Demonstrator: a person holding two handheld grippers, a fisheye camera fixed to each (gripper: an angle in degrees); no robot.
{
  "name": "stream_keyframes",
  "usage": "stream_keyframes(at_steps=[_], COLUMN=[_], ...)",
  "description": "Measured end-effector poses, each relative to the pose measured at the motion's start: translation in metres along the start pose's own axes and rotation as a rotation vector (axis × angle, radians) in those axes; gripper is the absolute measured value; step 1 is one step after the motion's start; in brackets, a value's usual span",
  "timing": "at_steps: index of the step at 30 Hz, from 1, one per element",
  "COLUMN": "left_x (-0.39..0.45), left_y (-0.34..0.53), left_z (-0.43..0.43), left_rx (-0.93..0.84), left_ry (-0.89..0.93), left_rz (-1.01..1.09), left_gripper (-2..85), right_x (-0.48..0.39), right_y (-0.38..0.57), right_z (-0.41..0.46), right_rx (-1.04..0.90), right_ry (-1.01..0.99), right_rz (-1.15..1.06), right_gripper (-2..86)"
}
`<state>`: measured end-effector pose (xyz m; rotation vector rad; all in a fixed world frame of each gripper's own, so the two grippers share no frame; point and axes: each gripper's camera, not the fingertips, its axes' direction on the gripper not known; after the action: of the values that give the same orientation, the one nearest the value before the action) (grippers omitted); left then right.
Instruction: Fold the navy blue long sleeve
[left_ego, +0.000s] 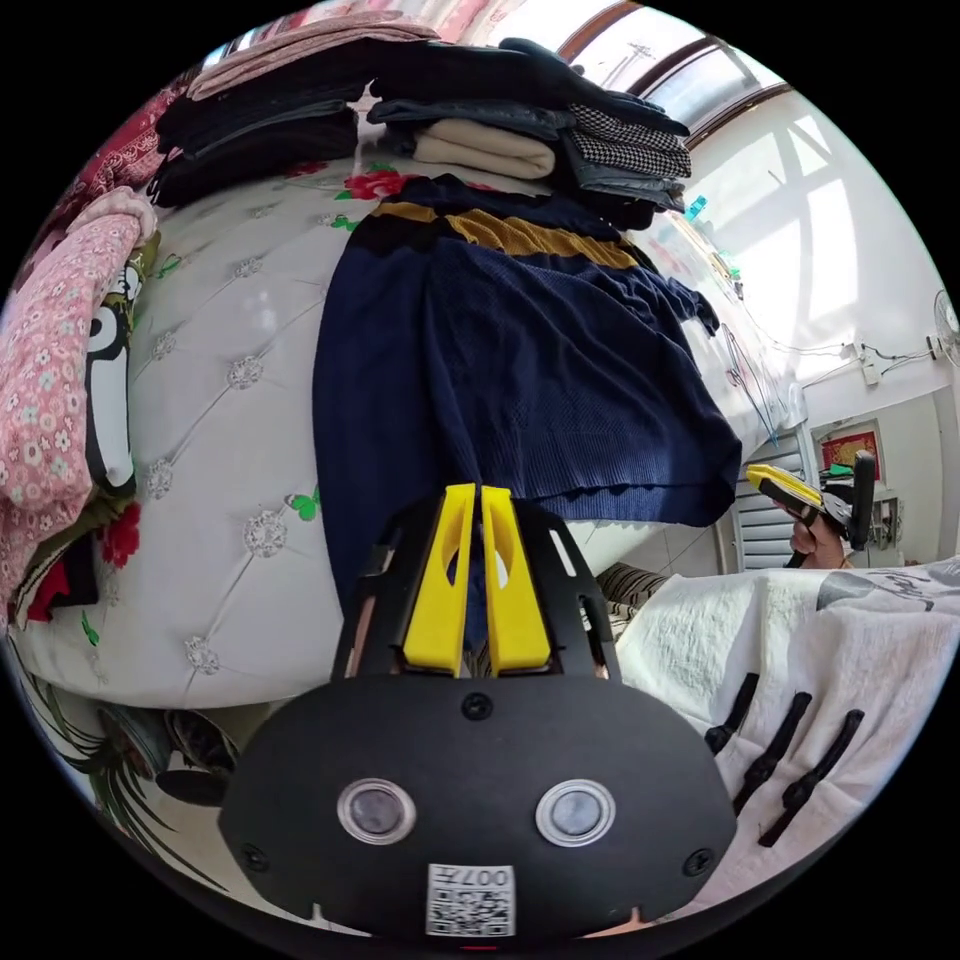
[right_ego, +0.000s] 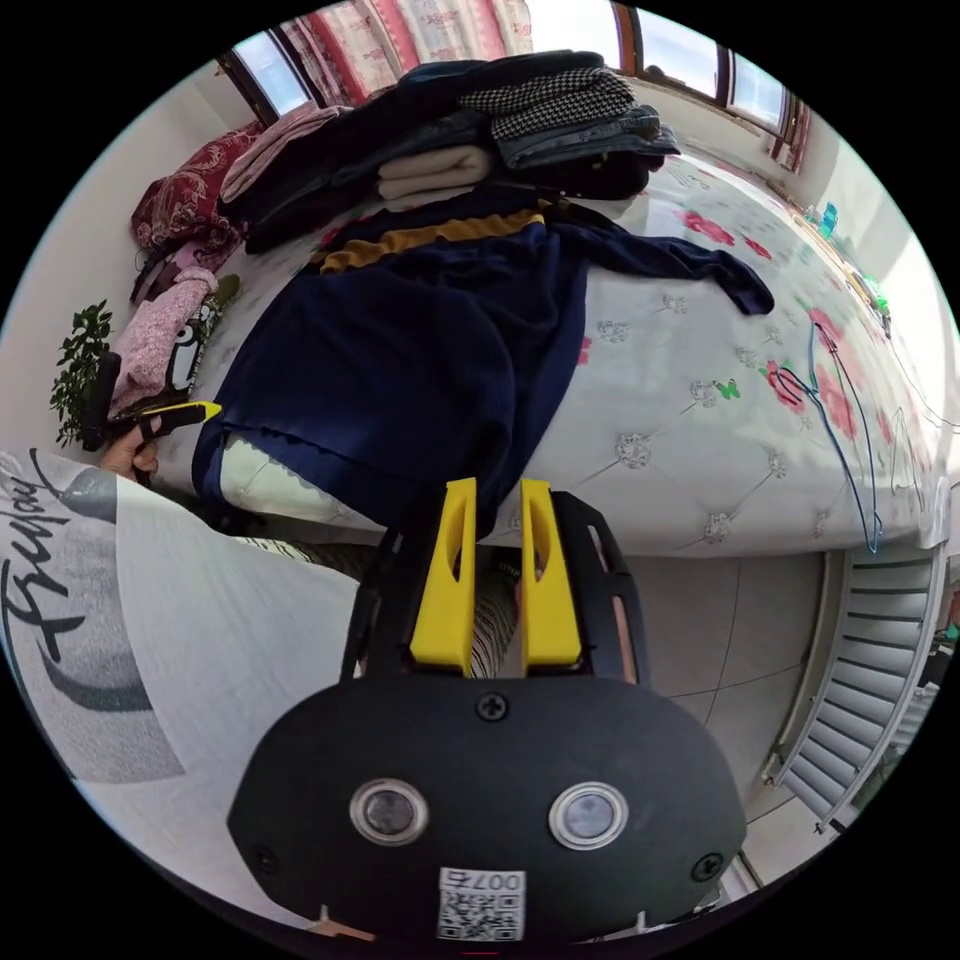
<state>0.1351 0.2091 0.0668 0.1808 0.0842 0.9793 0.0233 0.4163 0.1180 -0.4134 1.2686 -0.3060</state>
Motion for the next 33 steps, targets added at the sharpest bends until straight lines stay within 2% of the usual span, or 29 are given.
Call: stream_keyframes(at_steps=[8, 10, 13, 14, 16, 18, 21, 23, 25, 28, 33], left_x=[0.017, 0.025, 0.028, 0.028, 0.024, 0.016, -0.005, -0.027, -0.038, -0.05, -0.058], left_y=[0.017, 0.015, 0.011, 0.014, 0.012, 0.014, 0.044, 0.085, 0.12, 0.174, 0.24], left_z=[-0.027, -0.015, 0.013, 0.01, 0.005, -0.012, -0.076, -0.126, -0.155, -0.182, -0.18], left_rx=[0.089, 0.056, -0.04, 0.009, -0.03, -0.033, 0.171, 0.318, 0.397, 0.478, 0.478], left_ry=[-0.041, -0.084, -0.164, -0.209, -0.238, -0.196, -0.031, 0.137, 0.231, 0.399, 0.407], left_rz=[0.126, 0.163, 0.149, 0.141, 0.099, 0.064, -0.015, -0.102, -0.123, -0.157, -0.304], left_gripper=[7.9, 8.5, 6.7, 4.6, 1.6, 0.5, -0.3, -0.5, -0.6, -0.6, -0.6], right_x=[-0.029, -0.036, -0.041, -0.042, -0.043, -0.033, 0.006, 0.054, 0.088, 0.122, 0.132], right_y=[0.011, 0.009, 0.003, 0.005, 0.009, 0.01, 0.025, 0.042, 0.059, 0.082, 0.097], right_z=[0.014, 0.021, 0.057, 0.064, 0.062, 0.058, 0.008, -0.05, -0.094, -0.147, -0.153], right_rx=[-0.014, -0.033, -0.168, -0.152, -0.117, -0.159, 0.019, 0.193, 0.326, 0.451, 0.324], right_ry=[-0.05, -0.059, 0.003, 0.091, 0.224, 0.248, 0.21, 0.092, -0.006, -0.16, -0.188], right_rz=[-0.075, -0.117, -0.145, -0.163, -0.22, -0.243, -0.179, -0.065, -0.018, -0.057, -0.217], right_gripper=[6.4, 6.4, 5.3, 3.8, 2.1, 1.0, 0.2, -0.1, -0.2, -0.2, -0.2])
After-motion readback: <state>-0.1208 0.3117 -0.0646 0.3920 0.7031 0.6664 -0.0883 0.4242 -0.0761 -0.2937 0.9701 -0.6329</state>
